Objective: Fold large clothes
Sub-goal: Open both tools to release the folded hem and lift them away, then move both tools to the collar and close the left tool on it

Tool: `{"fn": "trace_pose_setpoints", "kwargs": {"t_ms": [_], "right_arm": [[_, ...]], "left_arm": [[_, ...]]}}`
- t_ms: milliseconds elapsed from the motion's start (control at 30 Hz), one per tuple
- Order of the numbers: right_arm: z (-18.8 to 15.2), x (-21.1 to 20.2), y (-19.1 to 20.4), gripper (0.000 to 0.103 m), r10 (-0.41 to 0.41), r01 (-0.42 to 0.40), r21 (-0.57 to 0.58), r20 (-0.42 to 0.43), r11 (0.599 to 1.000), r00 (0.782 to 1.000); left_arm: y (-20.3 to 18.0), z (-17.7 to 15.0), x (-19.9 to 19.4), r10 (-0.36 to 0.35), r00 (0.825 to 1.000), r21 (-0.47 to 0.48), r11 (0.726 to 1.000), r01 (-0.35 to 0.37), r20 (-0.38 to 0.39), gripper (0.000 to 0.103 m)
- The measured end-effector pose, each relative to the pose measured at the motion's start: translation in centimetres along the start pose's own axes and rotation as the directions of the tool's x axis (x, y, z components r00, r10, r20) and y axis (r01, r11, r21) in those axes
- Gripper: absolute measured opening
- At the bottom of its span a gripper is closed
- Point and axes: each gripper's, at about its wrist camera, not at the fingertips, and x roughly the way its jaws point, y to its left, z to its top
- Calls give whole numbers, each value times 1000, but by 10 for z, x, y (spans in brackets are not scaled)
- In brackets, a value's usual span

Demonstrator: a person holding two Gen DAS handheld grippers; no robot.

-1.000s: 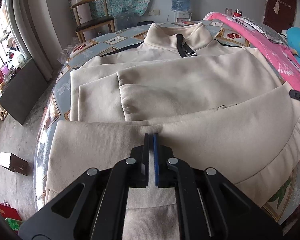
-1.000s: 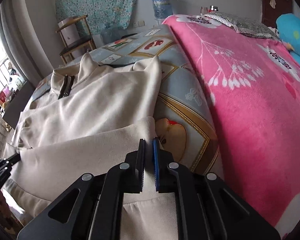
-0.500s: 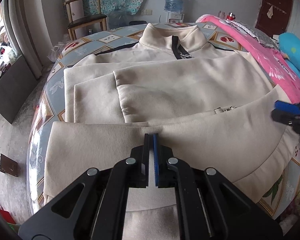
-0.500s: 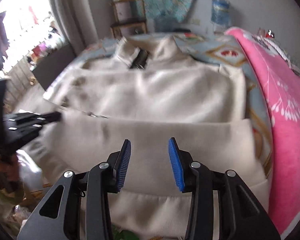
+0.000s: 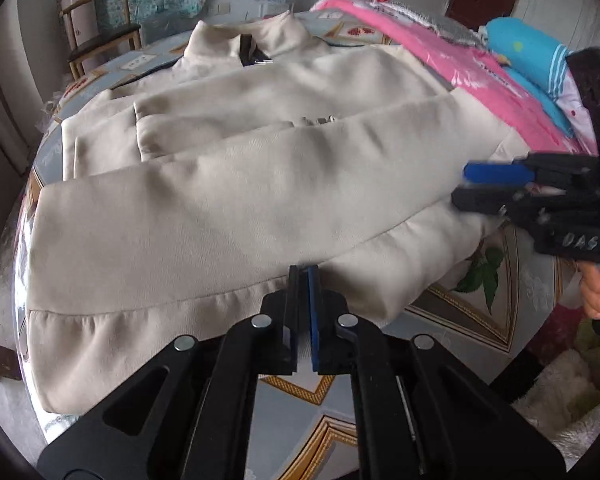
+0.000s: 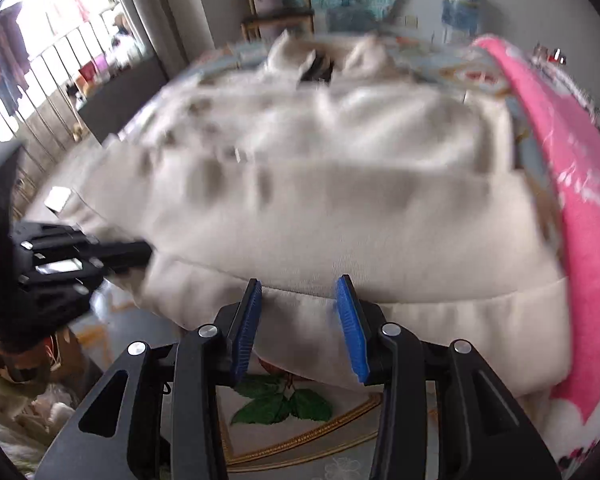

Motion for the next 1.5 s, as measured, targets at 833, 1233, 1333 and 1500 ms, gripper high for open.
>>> {"fn": "trace_pose_setpoints", "kwargs": {"t_ms": [833,1233,1333,1500], "right_arm": [[119,-59,-87,65,155,-176,212,113,961,982],[324,94,-120,67,123,-96,265,-84,959,989],[349,140,-121,67,116,-70,270,-157,960,981],[355,180,-126,67,90,-21,253,-264,967,960]], "left_arm": [[106,105,-50,114,992,-267,959,-95,58,50],[158,306,102,109,993,-336,935,-114,-33,62],[160,336,149,113,988,-336,931,-143,-107,62],[153,339,188,116,973,-291,941,-172,-201,52]]}}
